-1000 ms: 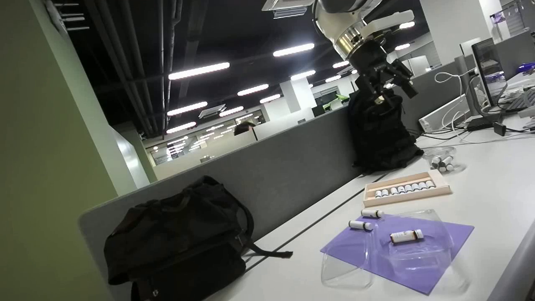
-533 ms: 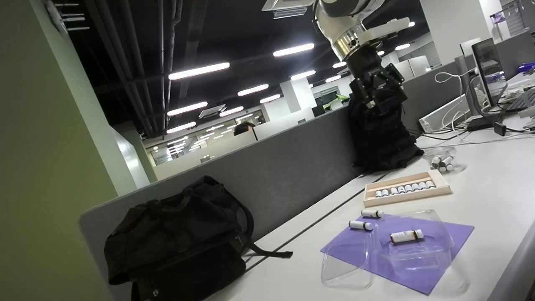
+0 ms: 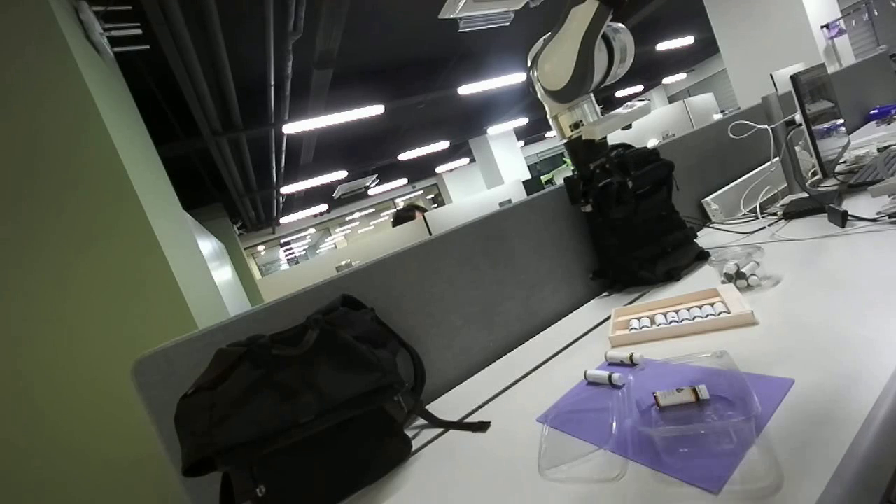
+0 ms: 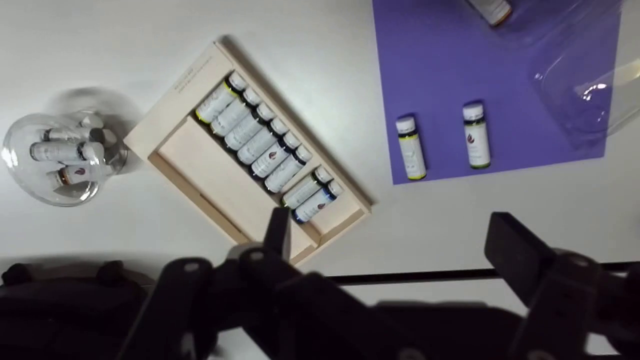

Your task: Pick up one bottle from the table and put it on the tray

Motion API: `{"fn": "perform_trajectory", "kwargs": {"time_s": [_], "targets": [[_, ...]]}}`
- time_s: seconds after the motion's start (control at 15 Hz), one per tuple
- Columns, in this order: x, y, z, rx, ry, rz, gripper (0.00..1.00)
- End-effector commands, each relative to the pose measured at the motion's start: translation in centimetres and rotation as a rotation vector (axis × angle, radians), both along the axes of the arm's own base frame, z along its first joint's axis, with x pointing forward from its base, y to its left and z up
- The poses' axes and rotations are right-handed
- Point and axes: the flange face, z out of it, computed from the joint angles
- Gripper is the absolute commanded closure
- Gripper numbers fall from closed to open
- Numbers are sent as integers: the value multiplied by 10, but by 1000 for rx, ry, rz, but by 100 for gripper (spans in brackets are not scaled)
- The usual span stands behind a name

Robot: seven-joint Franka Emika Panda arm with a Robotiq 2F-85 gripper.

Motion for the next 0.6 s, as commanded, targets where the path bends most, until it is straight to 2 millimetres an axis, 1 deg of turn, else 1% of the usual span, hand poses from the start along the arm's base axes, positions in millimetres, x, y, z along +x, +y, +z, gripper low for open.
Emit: {"fn": "perform_trajectory", "kwargs": {"time_s": [0.0,0.07,0.13,0.33,0.4,0.47,0.53], "targets": [[66,-11,-16,13,27,-19,0],[79,-6,-22,25,44,-4,0],[88,5,-29,37,68,25,0],[107,37,-45,46,113,99,0],[111,48,-48,37,131,89,0],[96,34,-52,40,106,90,0],[101,44,-55,40,118,103,0]]}}
